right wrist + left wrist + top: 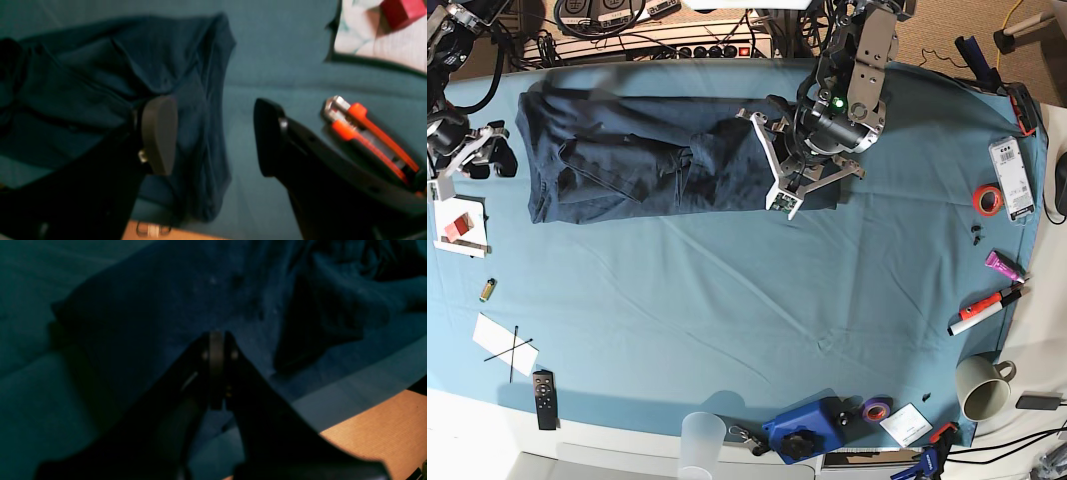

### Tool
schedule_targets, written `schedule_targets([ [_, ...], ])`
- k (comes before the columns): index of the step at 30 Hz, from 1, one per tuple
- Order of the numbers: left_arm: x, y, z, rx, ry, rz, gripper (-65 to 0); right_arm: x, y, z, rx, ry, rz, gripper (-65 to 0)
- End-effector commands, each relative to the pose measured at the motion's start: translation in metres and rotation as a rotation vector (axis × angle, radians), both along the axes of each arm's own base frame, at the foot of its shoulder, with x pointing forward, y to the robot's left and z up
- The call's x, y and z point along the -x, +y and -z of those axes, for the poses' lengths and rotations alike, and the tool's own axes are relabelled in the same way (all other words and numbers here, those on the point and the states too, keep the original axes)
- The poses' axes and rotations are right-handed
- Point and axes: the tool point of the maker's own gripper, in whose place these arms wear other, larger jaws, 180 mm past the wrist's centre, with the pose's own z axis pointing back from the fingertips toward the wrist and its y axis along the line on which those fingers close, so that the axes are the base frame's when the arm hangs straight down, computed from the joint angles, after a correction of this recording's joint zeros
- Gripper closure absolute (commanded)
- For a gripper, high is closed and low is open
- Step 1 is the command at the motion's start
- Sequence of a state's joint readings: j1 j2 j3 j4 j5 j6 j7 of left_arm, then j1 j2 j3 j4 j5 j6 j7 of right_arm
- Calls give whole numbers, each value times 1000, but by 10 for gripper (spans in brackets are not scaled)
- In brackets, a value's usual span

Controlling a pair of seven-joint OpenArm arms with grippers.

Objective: Fold the T-shirt properly
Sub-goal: 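Grasp the shirt strip's middle with the left gripper and fold it toward the right gripper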

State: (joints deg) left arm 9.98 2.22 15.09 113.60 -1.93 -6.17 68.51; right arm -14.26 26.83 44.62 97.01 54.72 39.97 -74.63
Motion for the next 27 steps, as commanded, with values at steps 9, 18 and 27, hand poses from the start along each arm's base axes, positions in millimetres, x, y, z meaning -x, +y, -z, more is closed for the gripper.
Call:
schedule_targets([
  [9, -6, -6, -11, 29, -37, -2, 0, -3, -19, 41, -232, 106, 97, -358],
  [18, -8, -7, -12, 37, -48, -4, 0, -5, 17, 80, -467, 208, 44, -358],
  [27, -9, -8, -13, 40, -54, -5, 0, 0, 68, 101, -518, 318, -101, -358],
])
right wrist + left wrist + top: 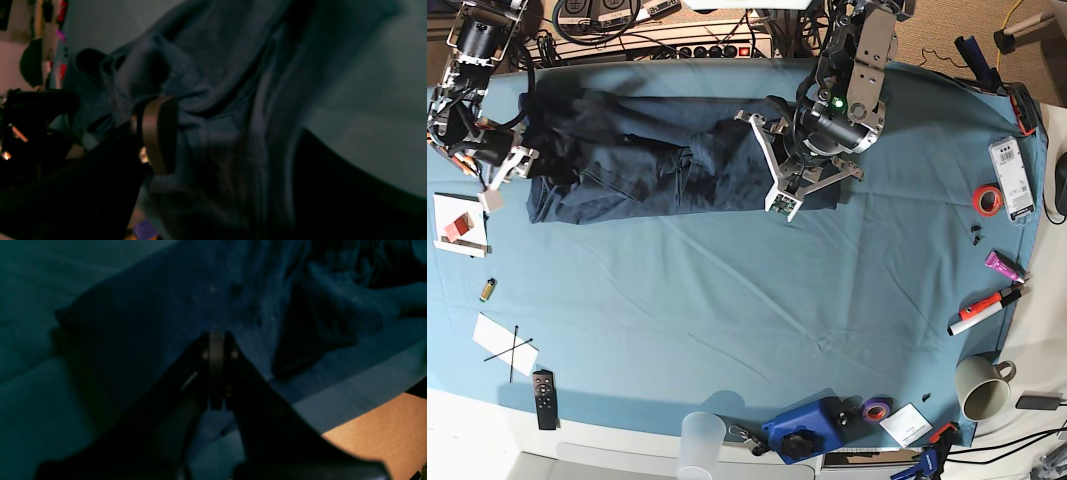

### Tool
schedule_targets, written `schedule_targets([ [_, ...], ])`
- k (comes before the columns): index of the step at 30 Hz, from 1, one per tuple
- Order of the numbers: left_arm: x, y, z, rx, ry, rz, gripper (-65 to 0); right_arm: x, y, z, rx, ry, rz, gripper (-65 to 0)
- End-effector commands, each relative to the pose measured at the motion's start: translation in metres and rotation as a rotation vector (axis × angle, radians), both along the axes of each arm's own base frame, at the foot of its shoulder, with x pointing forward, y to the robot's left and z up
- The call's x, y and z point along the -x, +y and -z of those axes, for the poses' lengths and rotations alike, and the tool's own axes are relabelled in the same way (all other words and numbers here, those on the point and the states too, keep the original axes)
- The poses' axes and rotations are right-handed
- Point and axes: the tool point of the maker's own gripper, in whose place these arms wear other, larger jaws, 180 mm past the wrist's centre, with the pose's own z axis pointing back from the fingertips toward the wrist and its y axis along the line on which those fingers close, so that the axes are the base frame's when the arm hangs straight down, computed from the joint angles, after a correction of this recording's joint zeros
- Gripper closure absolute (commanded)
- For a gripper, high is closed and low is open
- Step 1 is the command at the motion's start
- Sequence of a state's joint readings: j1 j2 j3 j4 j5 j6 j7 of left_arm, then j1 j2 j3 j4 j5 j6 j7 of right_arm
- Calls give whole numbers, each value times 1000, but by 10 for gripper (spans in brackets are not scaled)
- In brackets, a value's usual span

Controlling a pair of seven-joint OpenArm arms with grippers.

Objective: Fold the T-shirt properly
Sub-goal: 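Grasp the shirt strip's middle with the left gripper and fold it toward the right gripper, then lift the folded bundle with the right gripper and fold it over onto itself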

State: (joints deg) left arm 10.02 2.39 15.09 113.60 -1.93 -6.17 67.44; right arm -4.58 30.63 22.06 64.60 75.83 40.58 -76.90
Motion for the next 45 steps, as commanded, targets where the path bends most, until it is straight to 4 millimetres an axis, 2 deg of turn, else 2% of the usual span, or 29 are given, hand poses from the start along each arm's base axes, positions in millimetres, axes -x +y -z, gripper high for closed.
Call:
schedule_targets([
  [1, -6, -6, -11, 28, -39, -2, 0, 18, -1, 14, 57, 98, -59, -358],
  [3, -6, -6, -11, 28, -40, 2, 0, 19, 3, 17, 52, 105, -70, -346],
  [4, -6, -6, -11, 27, -39, 2, 0, 19, 5, 18, 49, 106, -71, -312],
  [5, -6, -6, -11, 27, -39, 2, 0, 19, 5, 18, 50, 107, -72, -253],
  [8, -6, -6, -11, 27, -38, 1, 0, 17, 5, 17, 50, 99, -66, -16],
  [9, -5, -5, -10, 25, -34, 2, 0, 15, 3, 16, 57, 94, -62, 0],
  [12, -2, -4, -8, 14, -16, 4, 0, 3, -12, 6, 85, 57, -20, 0],
  [18, 7, 1, -1, -4, 10, -21, 0, -24, -68, -27, 187, -42, 148, 0],
  [21, 7, 11, -4, -43, -15, -48, 0, -29, -91, -39, 220, -71, 220, 0],
  [24, 2, 23, -9, -78, -54, -100, 0, -29, -100, -48, 250, -94, 243, 0],
  [29, 2, 44, -3, -172, -64, -117, 0, -34, -103, -66, 377, -126, 207, 0],
  [32, -3, 73, -2, -265, -87, -205, 0, -39, -94, -85, 460, -188, 174, 0],
  [36, -6, 104, 0, -314, -85, -274, 0, -43, -67, -103, 508, -269, 142, 0],
  [42, -7, 150, 3, -317, -48, -397, 0, -32, -7, -74, 482, -241, 5, 0],
  [45, -6, 166, 5, -294, -31, -395, 0, -34, 28, -75, 465, -279, -69, 0],
])
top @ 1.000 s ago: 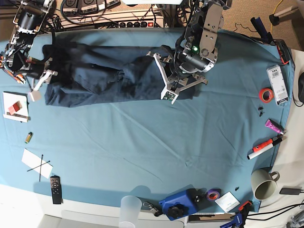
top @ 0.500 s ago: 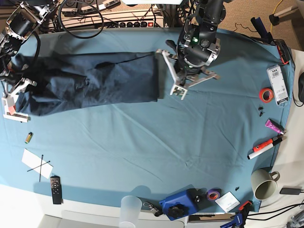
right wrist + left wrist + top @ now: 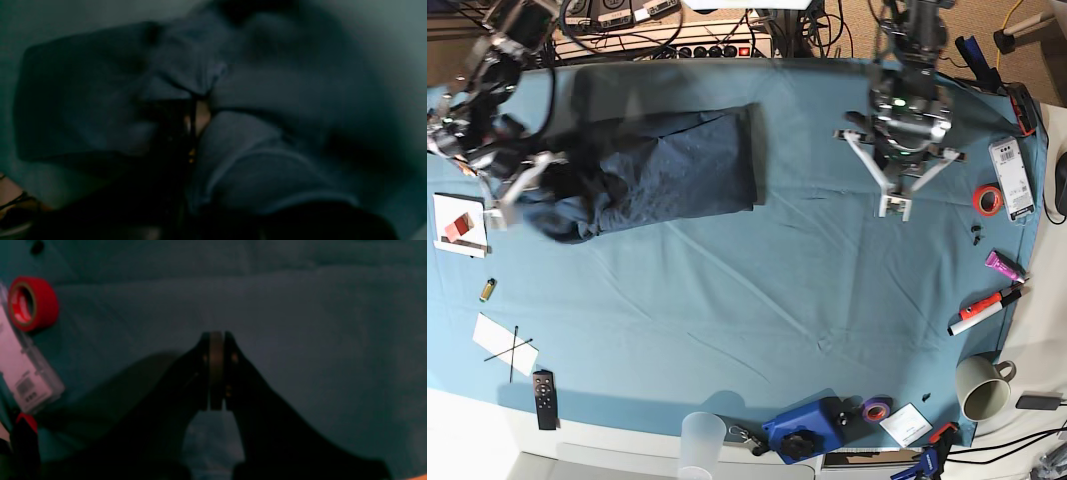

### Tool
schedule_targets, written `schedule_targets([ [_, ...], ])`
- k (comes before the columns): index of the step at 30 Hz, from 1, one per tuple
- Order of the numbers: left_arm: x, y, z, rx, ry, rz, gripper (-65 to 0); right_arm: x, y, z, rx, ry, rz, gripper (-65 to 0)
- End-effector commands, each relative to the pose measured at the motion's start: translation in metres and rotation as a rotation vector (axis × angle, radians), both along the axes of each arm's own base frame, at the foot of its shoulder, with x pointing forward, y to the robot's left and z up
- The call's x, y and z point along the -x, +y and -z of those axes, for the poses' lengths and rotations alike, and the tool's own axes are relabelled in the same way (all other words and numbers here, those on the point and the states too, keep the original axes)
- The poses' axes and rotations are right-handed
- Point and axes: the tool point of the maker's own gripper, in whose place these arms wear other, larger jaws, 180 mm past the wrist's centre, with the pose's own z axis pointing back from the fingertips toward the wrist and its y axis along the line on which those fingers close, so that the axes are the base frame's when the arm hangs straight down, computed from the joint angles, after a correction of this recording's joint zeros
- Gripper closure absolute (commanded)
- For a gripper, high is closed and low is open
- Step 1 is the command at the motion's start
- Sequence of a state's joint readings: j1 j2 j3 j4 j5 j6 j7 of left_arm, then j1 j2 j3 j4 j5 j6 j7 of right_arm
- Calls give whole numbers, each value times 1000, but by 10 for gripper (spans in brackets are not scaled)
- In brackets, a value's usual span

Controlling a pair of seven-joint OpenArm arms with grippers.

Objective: Fold the T-shirt properly
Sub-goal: 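Lift the folded bundle with the right gripper and fold it over onto itself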

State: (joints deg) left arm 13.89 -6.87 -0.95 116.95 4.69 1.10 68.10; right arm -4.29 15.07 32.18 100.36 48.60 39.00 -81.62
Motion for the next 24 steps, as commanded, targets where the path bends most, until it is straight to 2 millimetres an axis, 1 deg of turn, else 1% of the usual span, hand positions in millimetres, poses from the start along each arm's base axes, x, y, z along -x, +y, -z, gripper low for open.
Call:
schedule_targets([
  [1, -6, 6, -9, -2, -35, -4, 0, -12, 8, -23, 4, -96, -39, 0],
  [6, -8, 32, -12, -31, -52, -19, 0, -9, 58, -37, -30, -163, -136, 0],
  [8, -6, 39, -12, -49, -51, -15, 0, -5, 74, -39, -47, -178, -158, 0],
  [10, -4, 44, -12, -65, -46, -9, 0, -3, 90, -38, -74, -178, -183, 0],
  [12, -4, 44, -12, -67, -45, -9, 0, -3, 105, -33, -83, -163, -212, 0],
  [14, -5, 44, -12, -66, -47, -9, 0, -4, 115, -26, -56, -149, -236, 0],
  [17, -6, 43, -13, -62, -53, -6, 0, -16, 122, -21, 26, -171, -239, 0],
  [19, -6, 43, -12, -62, -53, -6, 0, -18, 129, -17, 65, -166, -261, 0],
  [21, -7, 42, -13, -57, -62, -3, 0, -19, 144, -17, 62, -166, -305, 0],
  [23, -8, 40, -13, -44, -66, 0, 0, -17, 164, -16, 40, -168, -355, 0],
  [24, -7, 38, -13, -38, -63, 6, 0, -15, 175, -16, 26, -170, -378, -18],
])
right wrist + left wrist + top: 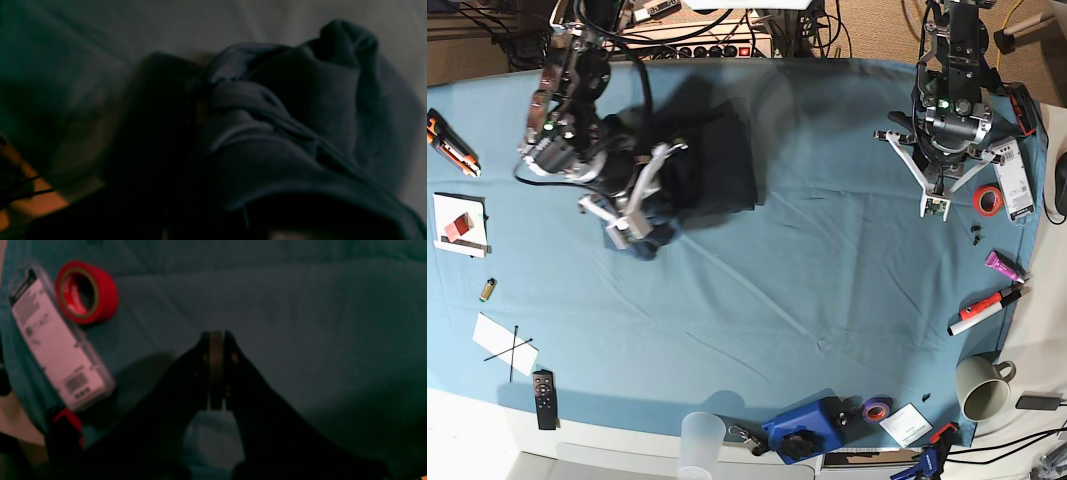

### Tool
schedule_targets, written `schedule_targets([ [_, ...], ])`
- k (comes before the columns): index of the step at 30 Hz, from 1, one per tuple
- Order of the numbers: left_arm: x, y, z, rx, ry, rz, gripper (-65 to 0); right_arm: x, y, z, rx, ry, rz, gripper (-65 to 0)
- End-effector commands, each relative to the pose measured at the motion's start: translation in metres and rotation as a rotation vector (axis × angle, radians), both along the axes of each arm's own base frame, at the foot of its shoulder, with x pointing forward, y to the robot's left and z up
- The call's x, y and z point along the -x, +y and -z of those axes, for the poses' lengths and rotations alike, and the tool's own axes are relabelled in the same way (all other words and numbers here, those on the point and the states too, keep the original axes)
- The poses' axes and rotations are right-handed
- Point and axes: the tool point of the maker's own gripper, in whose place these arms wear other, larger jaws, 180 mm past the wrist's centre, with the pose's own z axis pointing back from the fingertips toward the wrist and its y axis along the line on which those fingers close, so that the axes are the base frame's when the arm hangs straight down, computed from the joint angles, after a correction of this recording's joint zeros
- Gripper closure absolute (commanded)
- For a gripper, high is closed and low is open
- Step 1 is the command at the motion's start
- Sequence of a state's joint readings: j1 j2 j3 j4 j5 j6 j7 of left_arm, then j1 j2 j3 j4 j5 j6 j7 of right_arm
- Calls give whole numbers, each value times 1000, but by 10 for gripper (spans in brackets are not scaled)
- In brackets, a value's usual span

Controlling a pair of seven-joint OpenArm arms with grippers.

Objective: Fold the T-shirt properly
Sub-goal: 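Lift the folded bundle with the right gripper and fold it over onto itself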

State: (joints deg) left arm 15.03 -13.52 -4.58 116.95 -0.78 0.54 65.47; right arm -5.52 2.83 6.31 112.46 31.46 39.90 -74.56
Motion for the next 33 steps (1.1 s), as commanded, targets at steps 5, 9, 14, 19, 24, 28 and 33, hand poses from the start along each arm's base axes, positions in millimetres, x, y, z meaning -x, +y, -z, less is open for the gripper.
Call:
schedule_targets([
  [5, -6, -2, -8, 4, -35, 16, 0, -1, 42, -11, -46, -45, -84, -177],
  [9, -3, -1, -4, 4, -24, 16, 0, 0, 46, -9, -33, -43, -94, -177],
  [14, -1, -1, -1, 4, -12, 14, 0, 2, 48, -10, -47, -30, -105, -177],
  [19, -2, -1, -2, 6, -23, 17, 0, 11, 45, -11, -27, 26, -99, -177],
  [24, -4, -2, -4, 7, -37, 19, 0, 3, 35, -32, 44, -71, -61, -177],
  [28, -4, -2, -3, 7, -36, 20, 0, -3, 37, -48, 28, -148, -52, -177],
  [33, -3, -2, -3, 8, -35, 19, 0, 2, 46, -52, -19, -153, -88, -177],
])
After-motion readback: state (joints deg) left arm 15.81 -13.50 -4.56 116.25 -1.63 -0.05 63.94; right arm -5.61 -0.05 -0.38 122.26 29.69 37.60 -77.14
